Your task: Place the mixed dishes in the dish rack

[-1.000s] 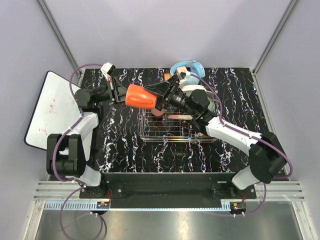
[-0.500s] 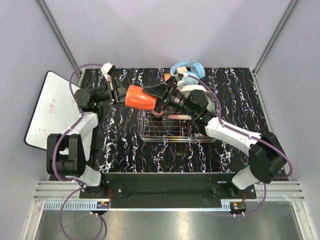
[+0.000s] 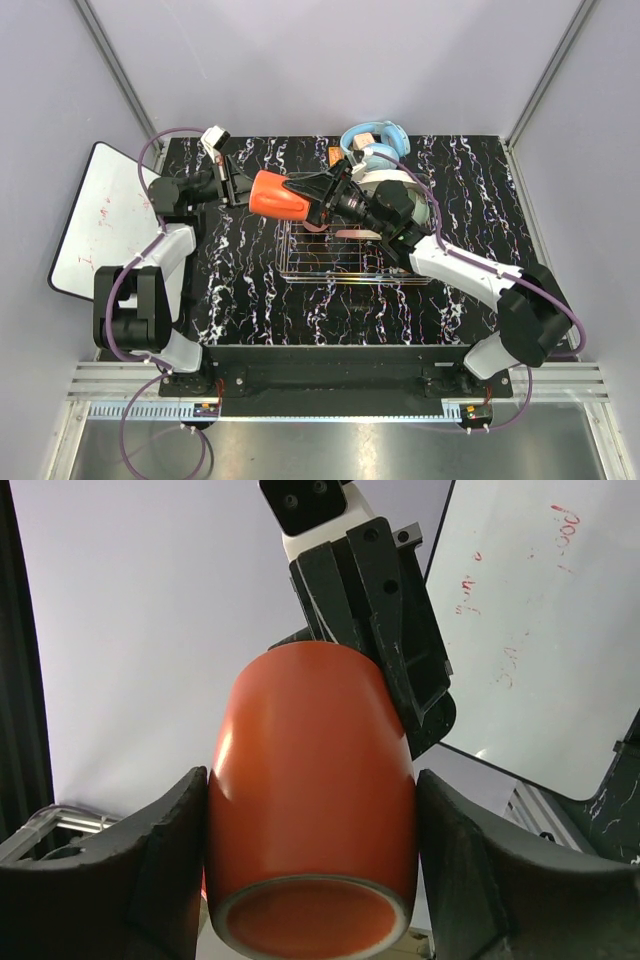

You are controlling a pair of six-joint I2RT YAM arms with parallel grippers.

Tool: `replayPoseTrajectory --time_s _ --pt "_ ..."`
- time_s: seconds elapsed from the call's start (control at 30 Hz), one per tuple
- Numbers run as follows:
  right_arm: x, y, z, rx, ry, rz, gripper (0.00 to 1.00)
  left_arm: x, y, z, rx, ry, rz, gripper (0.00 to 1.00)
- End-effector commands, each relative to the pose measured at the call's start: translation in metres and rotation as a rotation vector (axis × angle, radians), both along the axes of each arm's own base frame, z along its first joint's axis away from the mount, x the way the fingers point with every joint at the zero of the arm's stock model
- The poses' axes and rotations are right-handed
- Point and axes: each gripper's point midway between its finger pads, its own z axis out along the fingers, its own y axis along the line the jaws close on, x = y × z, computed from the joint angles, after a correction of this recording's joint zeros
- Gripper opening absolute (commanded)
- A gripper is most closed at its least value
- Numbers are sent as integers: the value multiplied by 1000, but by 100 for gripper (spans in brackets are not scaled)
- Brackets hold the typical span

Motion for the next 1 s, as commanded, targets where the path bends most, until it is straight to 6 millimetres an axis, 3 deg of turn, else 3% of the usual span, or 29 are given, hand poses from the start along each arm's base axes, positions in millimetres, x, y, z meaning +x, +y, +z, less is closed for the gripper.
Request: replayPoseTrajectory --time_s 0.0,0.07,0.1,0.17,0.2,0.23,0.27,0.37,0.4,0.47,0.5,0.57,0.6,0.67,0.7,0.77,0.8,0.87,0.9,0.97 --pt "-20 -4 28 -29 -87 29 0 -23 5 22 1 -422 15 13" --pt "-23 -9 37 -63 -119 12 0 -21 11 17 16 -410 28 30" --pt "-23 -10 27 -119 -122 1 0 -18 17 16 24 -407 47 34" --pt "-22 -21 32 -148 -138 -38 0 -16 26 14 40 -406 69 42" --pt "-21 -23 21 -205 -126 -47 0 -14 33 13 52 -408 90 43" --pt "-21 -29 27 -217 -141 -65 0 -13 37 12 61 -411 100 50" --pt "-19 -31 26 -245 -142 -77 0 -13 41 9 79 -411 102 65" --pt "-8 -42 14 -433 -171 -133 0 -10 56 1 119 -413 133 70" --pt "-8 -47 13 -520 -195 -134 0 -7 64 -2 134 -409 157 99" --pt "5 -47 -7 -651 -184 -135 0 -5 76 -10 165 -399 176 99" --pt "4 -52 -6 -728 -200 -119 0 -5 79 -15 176 -398 180 99" --pt "13 -52 -40 -878 -170 -76 0 -4 88 -24 204 -386 190 99" --pt "19 -52 -32 -899 -192 -93 0 -5 89 -29 211 -369 185 99" --pt "29 -52 -62 -1015 -170 -60 0 -7 92 -43 246 -333 148 99" --pt "36 -52 -56 -1035 -188 -84 0 -7 94 -48 254 -309 138 99" --pt "41 -50 -81 -1135 -175 -48 0 -9 97 -60 277 -259 106 99" --pt "48 -51 -72 -1158 -200 -83 0 -10 97 -62 276 -240 103 99" --pt "50 -50 -93 -1270 -203 -61 0 -13 98 -60 278 -242 110 99" --pt "57 -51 -83 -1292 -232 -106 0 -14 97 -57 281 -246 110 99" --pt "61 -50 -101 -1370 -229 -79 0 -15 97 -52 283 -252 112 99"
